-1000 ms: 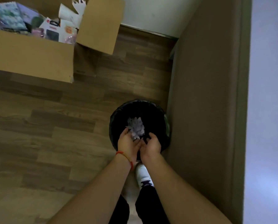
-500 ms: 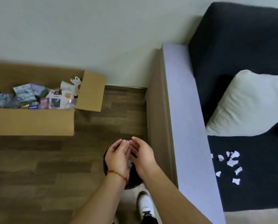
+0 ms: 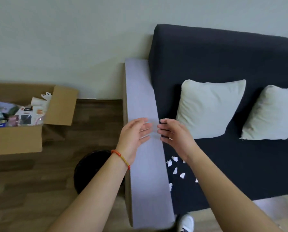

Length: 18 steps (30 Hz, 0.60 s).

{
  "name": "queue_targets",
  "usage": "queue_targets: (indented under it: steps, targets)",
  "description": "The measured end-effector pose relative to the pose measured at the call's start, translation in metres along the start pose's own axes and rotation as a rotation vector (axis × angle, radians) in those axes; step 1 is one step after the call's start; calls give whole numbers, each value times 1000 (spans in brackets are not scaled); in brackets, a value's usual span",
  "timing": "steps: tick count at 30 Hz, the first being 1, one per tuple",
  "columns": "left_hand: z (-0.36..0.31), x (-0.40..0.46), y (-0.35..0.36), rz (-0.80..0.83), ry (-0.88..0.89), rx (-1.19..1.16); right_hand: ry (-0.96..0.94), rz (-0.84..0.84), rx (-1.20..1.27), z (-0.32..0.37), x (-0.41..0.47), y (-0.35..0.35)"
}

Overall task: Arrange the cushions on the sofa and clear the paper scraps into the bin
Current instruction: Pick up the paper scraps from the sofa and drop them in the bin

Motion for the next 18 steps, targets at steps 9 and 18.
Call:
queue_targets:
  steps: [9, 18]
  targets:
    - [126, 5, 157, -81, -86, -19, 176, -288, -41, -54, 28, -251]
    - [181, 45, 241, -144, -66, 84, 140, -191, -347, -95, 88, -330]
Point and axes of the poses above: each hand's wrist, its own x-axis towards the middle knuckle, its own y-axis out of the palm, z = x × y, the point moved 5 cm from there along x, towards the middle knuckle, and after that the axes turned 6 degrees about y, right-handed, at the moved point
